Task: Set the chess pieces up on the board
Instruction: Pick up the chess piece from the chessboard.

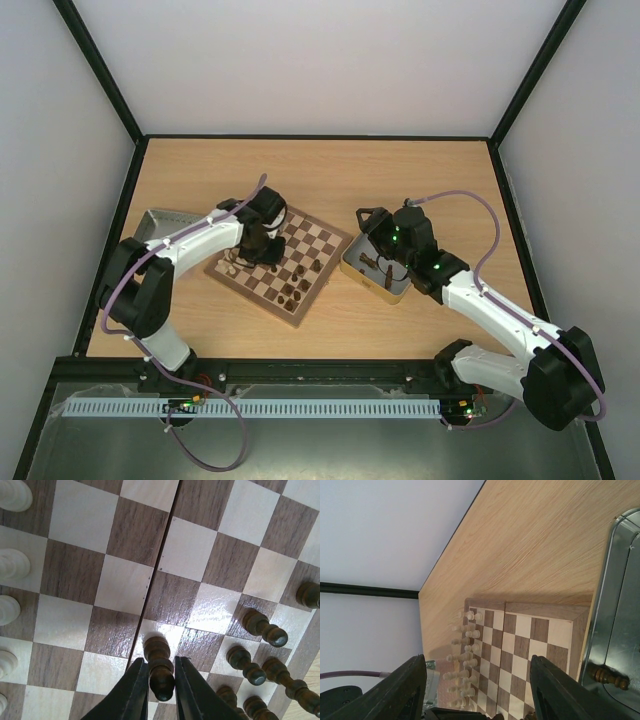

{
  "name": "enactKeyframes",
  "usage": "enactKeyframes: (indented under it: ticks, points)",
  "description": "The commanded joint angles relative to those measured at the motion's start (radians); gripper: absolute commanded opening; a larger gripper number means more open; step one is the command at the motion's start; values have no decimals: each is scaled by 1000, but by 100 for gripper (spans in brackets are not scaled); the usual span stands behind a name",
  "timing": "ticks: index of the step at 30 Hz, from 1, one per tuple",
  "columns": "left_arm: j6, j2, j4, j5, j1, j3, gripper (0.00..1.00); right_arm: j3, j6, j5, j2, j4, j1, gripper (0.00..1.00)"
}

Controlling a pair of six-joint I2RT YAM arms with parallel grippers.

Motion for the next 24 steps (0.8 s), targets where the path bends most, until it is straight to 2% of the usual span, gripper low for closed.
enactKeyframes:
  ticks: [1,4,7,17,24]
  points:
    - [-3,0,-12,-17,-8,-14,20,-10,-12,18,0,-20,4,56]
    - [-3,2,-14,-23,-18,-16,26,-12,-12,18,-1,-20,4,56]
    - [-2,7,-13,-23,-22,-18,27,-13,-12,18,-1,-20,4,56]
    - [-2,20,-14,-41,-40,-11,11,-15,-10,23,-8,-23,4,56]
    - [-6,16,-28,-59,-64,55,10,-15,-11,38,-22,-32,4,56]
